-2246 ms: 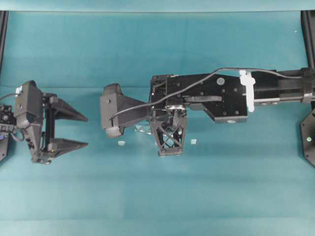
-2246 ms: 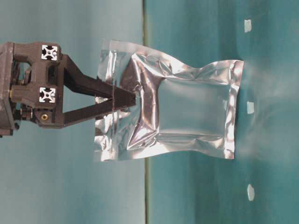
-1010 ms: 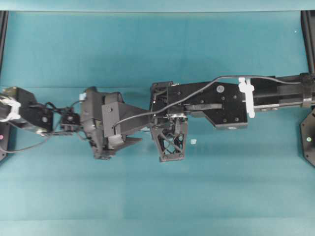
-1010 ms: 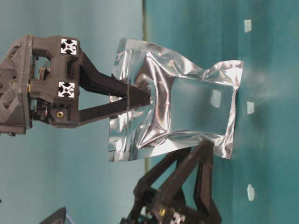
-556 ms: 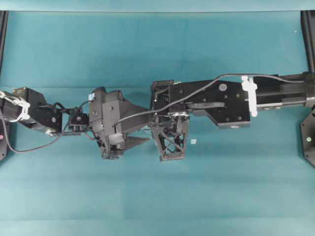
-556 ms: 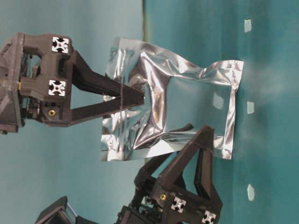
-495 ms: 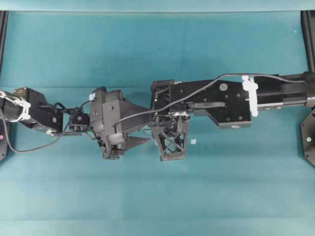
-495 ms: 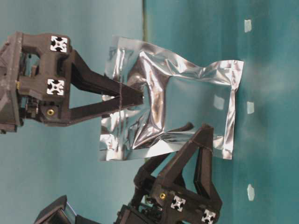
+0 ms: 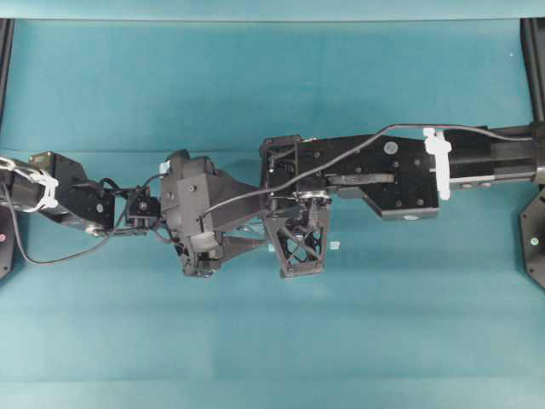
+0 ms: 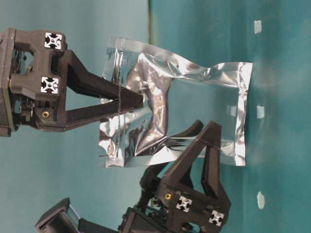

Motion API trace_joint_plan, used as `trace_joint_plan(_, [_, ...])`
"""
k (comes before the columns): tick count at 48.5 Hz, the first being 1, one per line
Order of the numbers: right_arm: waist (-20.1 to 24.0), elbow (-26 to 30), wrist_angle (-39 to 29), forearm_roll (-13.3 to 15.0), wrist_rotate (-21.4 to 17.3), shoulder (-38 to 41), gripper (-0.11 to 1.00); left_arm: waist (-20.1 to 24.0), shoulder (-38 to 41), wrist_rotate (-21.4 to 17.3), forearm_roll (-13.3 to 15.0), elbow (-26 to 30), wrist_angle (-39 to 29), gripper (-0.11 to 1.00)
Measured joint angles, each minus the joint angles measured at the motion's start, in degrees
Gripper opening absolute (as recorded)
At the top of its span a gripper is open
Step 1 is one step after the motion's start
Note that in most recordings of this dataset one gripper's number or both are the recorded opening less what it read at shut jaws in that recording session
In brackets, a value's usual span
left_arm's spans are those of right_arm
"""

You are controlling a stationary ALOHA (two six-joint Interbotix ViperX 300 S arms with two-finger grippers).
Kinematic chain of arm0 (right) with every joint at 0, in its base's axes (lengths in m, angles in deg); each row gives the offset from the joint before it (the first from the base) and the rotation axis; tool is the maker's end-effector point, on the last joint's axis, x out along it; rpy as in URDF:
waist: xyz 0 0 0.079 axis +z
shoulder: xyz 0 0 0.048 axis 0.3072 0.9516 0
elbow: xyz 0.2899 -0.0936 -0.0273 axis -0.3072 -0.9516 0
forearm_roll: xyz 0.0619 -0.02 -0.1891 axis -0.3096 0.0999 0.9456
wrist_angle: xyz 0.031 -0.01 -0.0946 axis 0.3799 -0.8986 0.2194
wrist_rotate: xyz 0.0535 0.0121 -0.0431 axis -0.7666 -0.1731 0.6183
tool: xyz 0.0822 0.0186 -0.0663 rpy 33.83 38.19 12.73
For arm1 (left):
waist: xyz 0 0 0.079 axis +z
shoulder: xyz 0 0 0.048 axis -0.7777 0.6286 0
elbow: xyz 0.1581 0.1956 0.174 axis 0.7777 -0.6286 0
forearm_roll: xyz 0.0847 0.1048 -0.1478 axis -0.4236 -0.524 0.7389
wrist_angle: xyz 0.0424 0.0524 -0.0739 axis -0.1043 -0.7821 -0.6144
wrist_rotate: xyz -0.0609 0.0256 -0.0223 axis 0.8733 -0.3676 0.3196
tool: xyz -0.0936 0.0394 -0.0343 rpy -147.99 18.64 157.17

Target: Hand over the silver zip bag and make it stand upright.

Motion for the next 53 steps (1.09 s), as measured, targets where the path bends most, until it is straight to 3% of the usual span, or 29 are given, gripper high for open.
trace_joint_plan(22, [0.00,0.00,0.09,0.09,0.09,0.00,0.06,-0.35,3.60,0.18,-0.09,2.90,1.14,0.92])
trace_joint_plan(33, [-0.09,0.00,0.18,0.00,0.09,0.00,0.06,-0.35,4.22,0.53,-0.09,3.34,1.14,0.84])
trace_joint_plan(42, [0.00,0.00,0.18,0.00,0.09,0.00,0.06,-0.44,4.22,0.53,-0.09,3.78,1.14,0.68])
trace_joint_plan(53, [-0.18,0.00,0.18,0.26,0.09,0.00,0.06,-0.44,4.57,0.18,-0.09,3.87,1.23,0.29])
